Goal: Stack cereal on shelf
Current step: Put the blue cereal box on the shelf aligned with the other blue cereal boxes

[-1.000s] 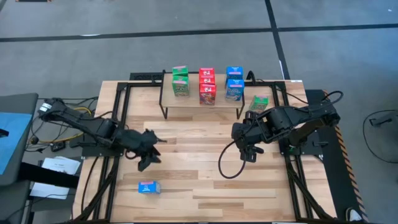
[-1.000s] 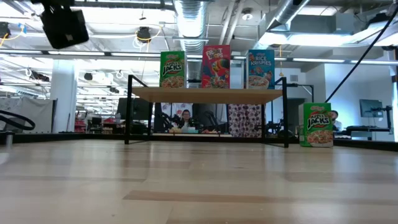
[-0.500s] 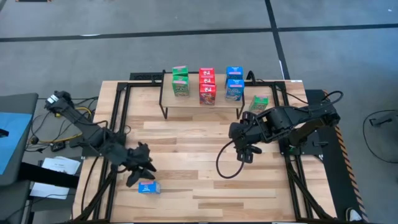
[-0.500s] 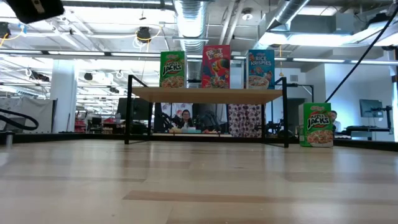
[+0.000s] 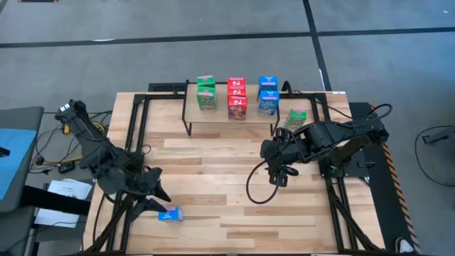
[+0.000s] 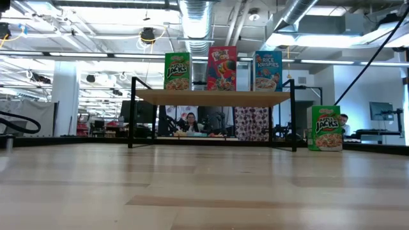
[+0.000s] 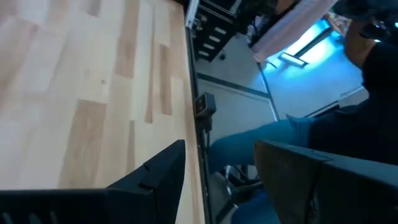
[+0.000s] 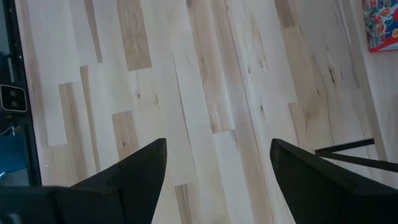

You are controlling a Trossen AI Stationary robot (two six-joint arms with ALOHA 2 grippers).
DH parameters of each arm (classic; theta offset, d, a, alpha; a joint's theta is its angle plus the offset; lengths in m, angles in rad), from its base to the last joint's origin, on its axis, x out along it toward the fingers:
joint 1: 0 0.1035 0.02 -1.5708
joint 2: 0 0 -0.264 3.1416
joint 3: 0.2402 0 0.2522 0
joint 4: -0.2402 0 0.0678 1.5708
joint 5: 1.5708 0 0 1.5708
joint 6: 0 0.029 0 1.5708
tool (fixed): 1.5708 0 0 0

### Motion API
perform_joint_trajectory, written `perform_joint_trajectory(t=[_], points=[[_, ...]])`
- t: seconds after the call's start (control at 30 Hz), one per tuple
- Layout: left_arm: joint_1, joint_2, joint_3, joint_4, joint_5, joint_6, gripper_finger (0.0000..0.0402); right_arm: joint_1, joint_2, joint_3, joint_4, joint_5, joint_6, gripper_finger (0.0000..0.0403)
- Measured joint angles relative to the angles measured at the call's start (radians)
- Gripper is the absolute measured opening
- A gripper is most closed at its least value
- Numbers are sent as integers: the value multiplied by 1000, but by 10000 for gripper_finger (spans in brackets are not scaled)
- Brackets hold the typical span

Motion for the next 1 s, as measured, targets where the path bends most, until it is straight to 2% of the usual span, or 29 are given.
perform_joint_trajectory(t=[0.1, 0.23, 0.53, 0.8, 1.0], points=[[-8, 6, 53, -92, -39, -8, 179, 0, 0, 0, 9, 0, 0, 311], [-10, 44, 131, -234, -37, -26, 179, 0, 0, 0, 8, 0, 0, 311], [-10, 253, 331, -458, 31, -29, 179, 0, 1, 0, 9, 2, 0, 311], [-15, 359, 361, -580, 156, -70, 179, 0, 15, 0, 9, 3, -1, 311], [-17, 364, 361, -570, 173, -85, 179, 0, 29, 0, 5, 3, -9, 311]])
